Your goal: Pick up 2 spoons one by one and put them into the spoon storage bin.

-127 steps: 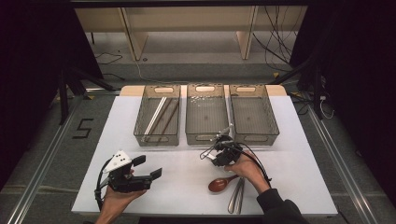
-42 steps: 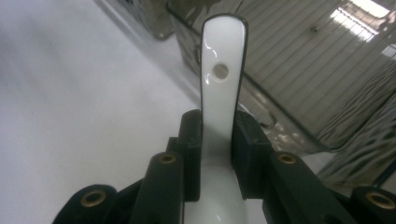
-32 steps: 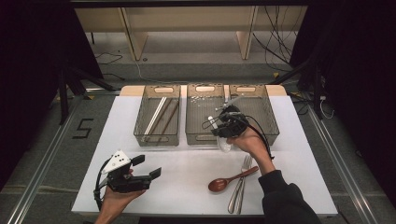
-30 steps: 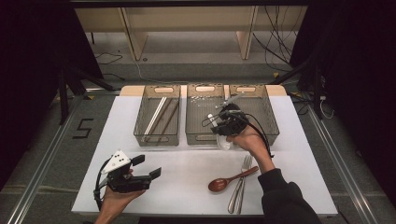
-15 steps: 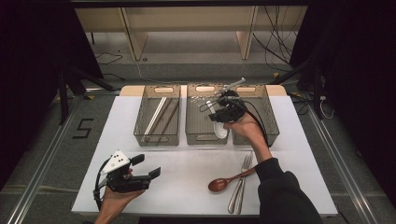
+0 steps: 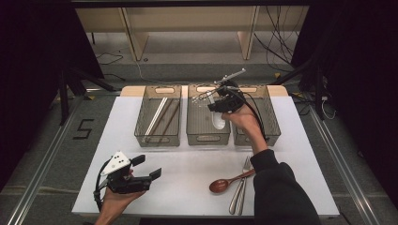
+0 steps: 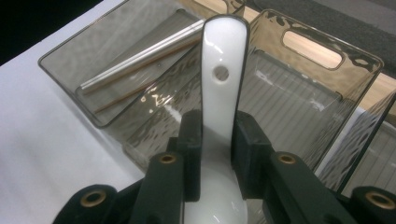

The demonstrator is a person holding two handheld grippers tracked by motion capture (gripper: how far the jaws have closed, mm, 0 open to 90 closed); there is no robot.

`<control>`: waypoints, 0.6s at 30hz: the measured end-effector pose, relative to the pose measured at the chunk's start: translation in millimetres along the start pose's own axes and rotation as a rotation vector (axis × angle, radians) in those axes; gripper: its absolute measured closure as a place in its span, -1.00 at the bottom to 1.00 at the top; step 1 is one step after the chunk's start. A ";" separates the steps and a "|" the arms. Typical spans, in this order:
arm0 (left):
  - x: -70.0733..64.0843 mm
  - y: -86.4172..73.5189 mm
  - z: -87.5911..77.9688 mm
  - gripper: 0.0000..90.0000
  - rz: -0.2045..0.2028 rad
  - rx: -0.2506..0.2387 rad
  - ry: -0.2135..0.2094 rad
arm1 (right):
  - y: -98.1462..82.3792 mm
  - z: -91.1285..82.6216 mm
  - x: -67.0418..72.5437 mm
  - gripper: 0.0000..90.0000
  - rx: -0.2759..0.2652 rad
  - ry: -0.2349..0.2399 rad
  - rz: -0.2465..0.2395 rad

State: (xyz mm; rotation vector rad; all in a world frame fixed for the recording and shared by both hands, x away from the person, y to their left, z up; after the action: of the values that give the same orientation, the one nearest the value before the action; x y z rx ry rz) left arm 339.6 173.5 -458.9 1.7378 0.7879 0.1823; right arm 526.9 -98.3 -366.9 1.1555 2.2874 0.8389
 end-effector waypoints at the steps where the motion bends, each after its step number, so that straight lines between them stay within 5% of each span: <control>1: 0.0 0.1 -0.2 -0.64 0.000 0.001 0.000 | 1.0 1.3 0.0 0.67 -0.001 0.000 0.007; 18: -0.7 1.0 -1.3 -0.64 0.006 -0.013 0.000 | -0.9 28.3 -1.8 0.67 0.027 -0.010 0.043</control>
State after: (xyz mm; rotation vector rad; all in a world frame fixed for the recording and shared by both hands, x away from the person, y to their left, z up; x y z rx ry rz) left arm 338.9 174.0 -457.4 1.7284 0.7798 0.1906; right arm 544.9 -91.2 -387.7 1.2219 2.2794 0.8189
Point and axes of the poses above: each handheld gripper's, and its own axes: z roughly forward along the jaws, y roughly out of its top, x roughly to its left, the point moved 5 cm from there along z, roughly forward along the jaws, and after that the axes turned 13 degrees about -y, right-handed, at the moved point
